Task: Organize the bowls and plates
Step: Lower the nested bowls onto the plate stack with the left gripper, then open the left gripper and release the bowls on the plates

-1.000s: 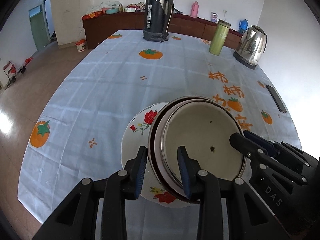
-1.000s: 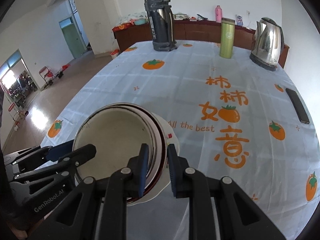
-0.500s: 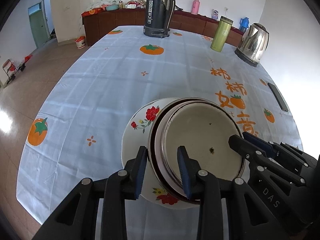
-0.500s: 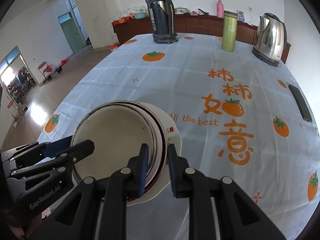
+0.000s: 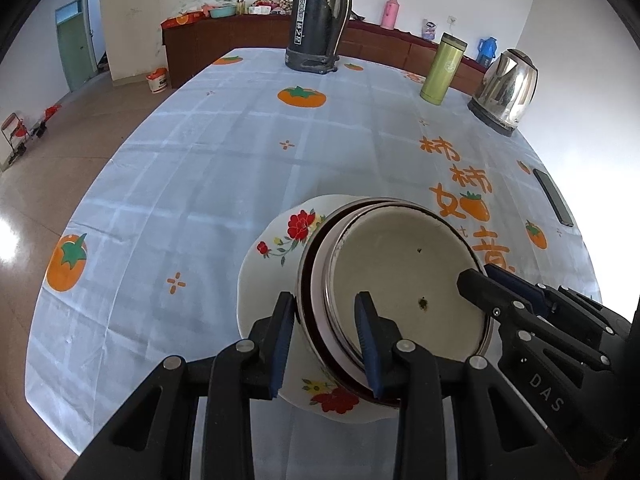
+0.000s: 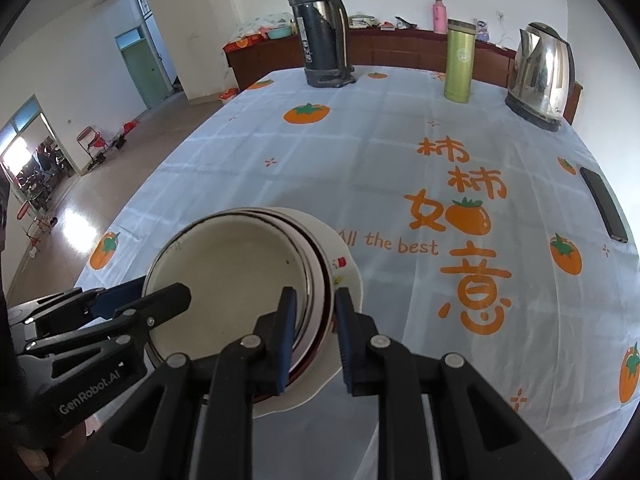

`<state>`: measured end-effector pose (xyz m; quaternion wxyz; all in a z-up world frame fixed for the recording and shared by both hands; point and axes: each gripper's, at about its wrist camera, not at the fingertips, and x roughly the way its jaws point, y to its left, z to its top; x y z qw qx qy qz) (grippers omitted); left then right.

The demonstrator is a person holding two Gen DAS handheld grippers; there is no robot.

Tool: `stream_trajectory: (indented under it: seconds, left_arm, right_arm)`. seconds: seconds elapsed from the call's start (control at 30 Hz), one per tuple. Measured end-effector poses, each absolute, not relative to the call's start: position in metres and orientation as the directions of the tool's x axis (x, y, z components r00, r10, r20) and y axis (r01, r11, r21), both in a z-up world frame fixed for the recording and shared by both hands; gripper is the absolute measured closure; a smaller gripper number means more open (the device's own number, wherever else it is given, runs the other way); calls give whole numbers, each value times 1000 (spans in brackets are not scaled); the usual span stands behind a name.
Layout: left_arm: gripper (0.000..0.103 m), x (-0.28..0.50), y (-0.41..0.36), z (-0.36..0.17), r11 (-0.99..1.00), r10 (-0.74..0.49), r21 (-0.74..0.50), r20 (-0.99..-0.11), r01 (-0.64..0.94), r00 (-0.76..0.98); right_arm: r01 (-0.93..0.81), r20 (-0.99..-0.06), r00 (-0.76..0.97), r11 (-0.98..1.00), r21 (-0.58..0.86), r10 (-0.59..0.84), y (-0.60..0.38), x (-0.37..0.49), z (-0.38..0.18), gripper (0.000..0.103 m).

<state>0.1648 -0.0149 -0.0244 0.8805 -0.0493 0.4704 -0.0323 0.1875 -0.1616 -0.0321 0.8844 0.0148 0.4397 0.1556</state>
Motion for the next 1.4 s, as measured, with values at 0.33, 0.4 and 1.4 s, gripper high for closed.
stream_trajectory:
  seconds: [0.33, 0.4, 1.4]
  left_arm:
    - [69, 165, -14, -25, 992, -113, -126, -820, 16, 562]
    - [69, 165, -13, -25, 992, -115, -128, -819, 17, 563]
    - [32, 122, -17, 41, 994, -106, -84, -569, 70, 816]
  right_arm:
    - [-268, -769, 576, 953, 143, 277, -159, 186, -32, 83]
    - [-268, -768, 579, 953, 139, 275, -160, 186, -32, 83]
    - [-159, -438, 891, 986, -58, 118, -186, 122, 29, 19]
